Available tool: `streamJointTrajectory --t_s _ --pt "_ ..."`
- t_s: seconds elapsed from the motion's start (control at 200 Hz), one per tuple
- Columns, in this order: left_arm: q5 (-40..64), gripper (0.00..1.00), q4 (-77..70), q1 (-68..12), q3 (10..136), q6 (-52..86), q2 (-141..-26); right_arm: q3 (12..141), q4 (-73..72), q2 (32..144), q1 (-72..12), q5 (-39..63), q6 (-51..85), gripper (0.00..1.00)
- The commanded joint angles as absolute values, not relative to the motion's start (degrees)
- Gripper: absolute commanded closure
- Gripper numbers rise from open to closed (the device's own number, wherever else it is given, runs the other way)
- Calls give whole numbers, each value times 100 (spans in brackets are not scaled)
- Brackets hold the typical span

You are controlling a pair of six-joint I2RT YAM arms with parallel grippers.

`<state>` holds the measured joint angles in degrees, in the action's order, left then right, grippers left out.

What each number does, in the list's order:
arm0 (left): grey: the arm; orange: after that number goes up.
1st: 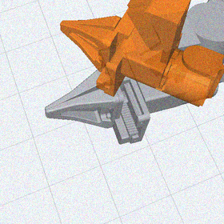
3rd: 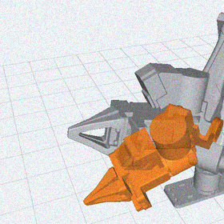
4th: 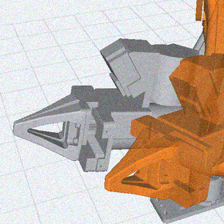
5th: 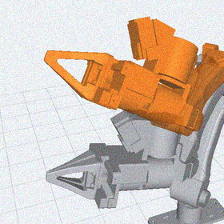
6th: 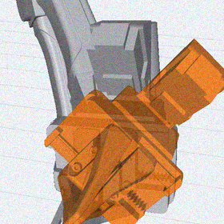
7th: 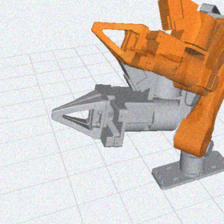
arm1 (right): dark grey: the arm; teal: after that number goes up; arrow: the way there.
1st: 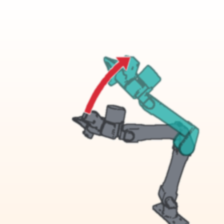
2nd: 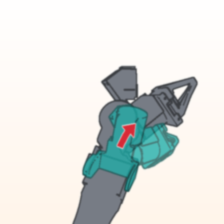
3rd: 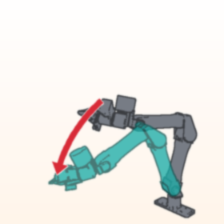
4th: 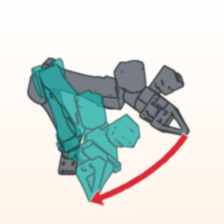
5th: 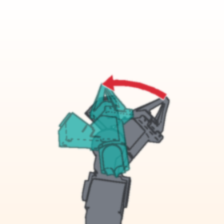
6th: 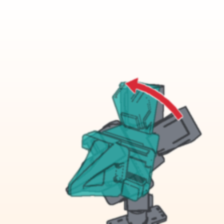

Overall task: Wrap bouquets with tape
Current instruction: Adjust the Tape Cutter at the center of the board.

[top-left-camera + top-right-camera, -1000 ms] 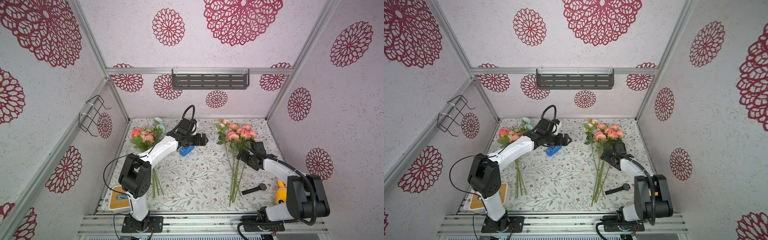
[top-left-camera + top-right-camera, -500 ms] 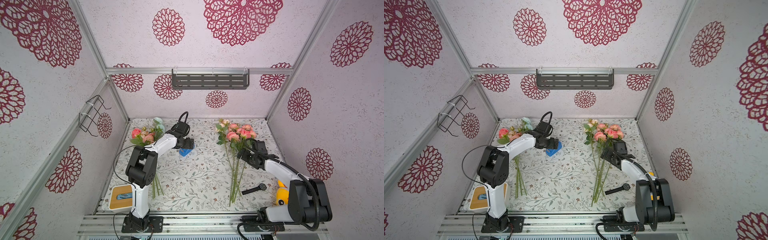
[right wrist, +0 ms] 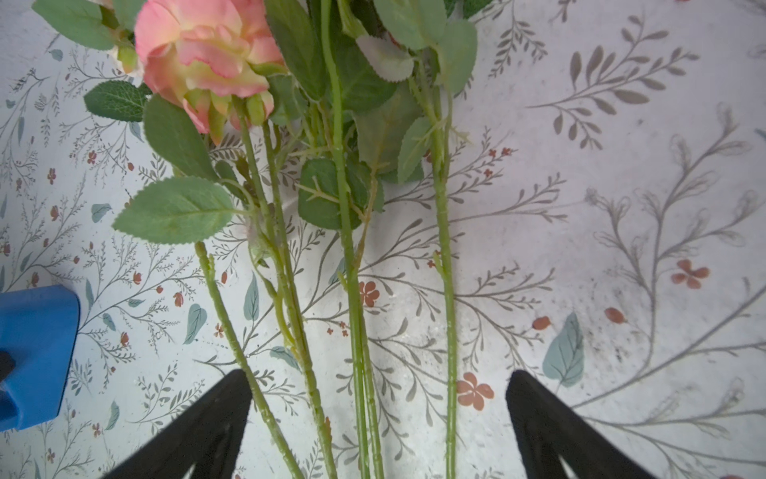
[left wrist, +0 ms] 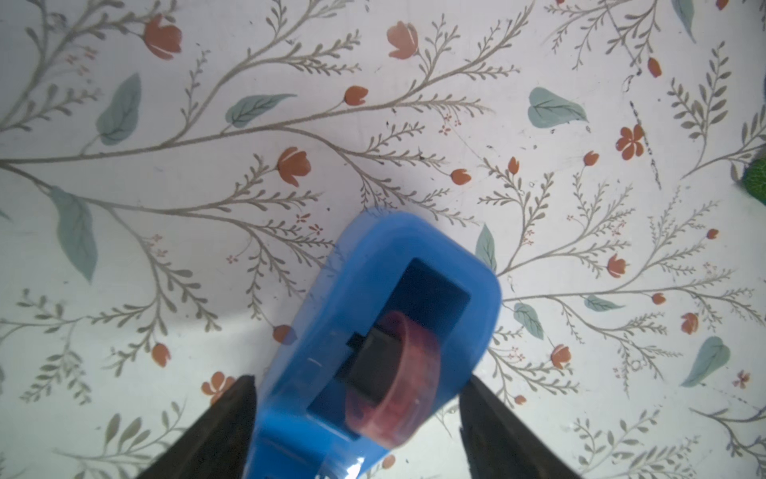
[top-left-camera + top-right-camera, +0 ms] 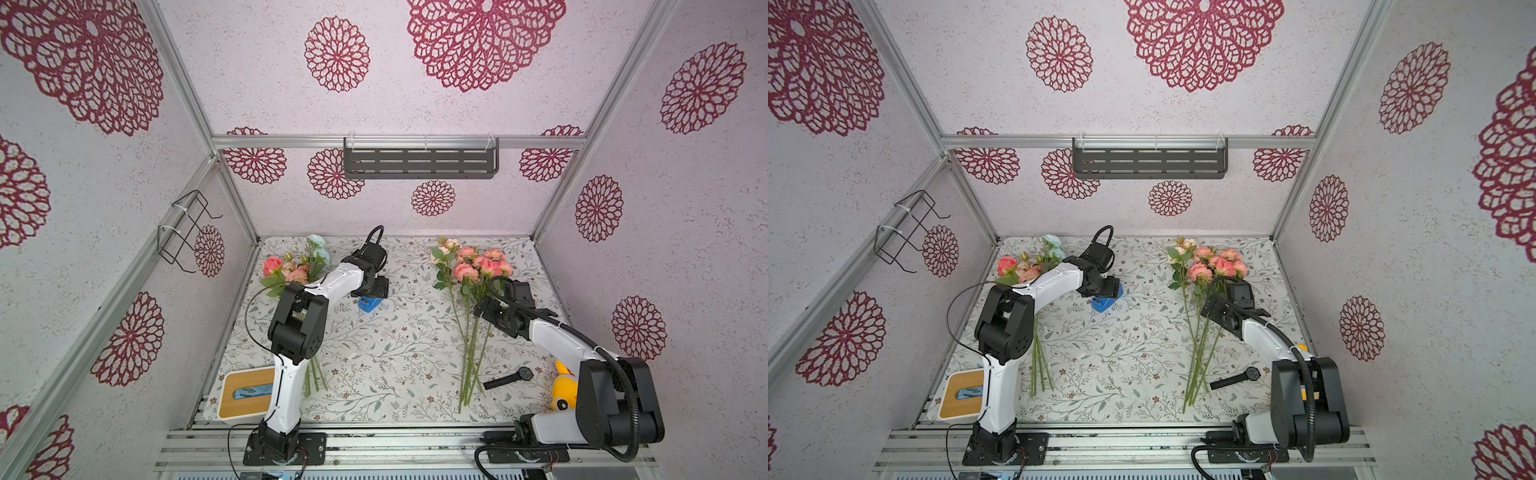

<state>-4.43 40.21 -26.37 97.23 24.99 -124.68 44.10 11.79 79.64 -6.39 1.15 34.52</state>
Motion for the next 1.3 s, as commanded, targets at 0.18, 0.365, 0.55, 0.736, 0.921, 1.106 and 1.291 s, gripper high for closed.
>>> streamJointTrajectory --t_s 0.18,0.365,0.55,0.736,0.921,1.106,1.291 --pt "-521 47 4630 -2659 10099 3009 -12873 4504 1095 7787 -615 278 3441 1" --pt "-326 44 4840 -2659 10098 4149 -12920 4468 1072 7719 -612 326 3410 1" --pt "-771 42 5170 -2820 10345 4080 -13060 4500 1042 7718 -615 362 3305 1" --pt "-1182 30 5264 -2892 10656 3673 -12813 4488 978 7761 -615 430 3244 1" --pt "-1238 14 4889 -2748 10230 3317 -12314 4458 956 7787 -615 493 3181 1" --pt "-518 2 4119 -2571 9590 2900 -12051 4462 967 7796 -615 492 3090 1" --pt "268 1 3331 -2293 9104 2882 -11939 4431 984 7754 -615 492 3075 1"
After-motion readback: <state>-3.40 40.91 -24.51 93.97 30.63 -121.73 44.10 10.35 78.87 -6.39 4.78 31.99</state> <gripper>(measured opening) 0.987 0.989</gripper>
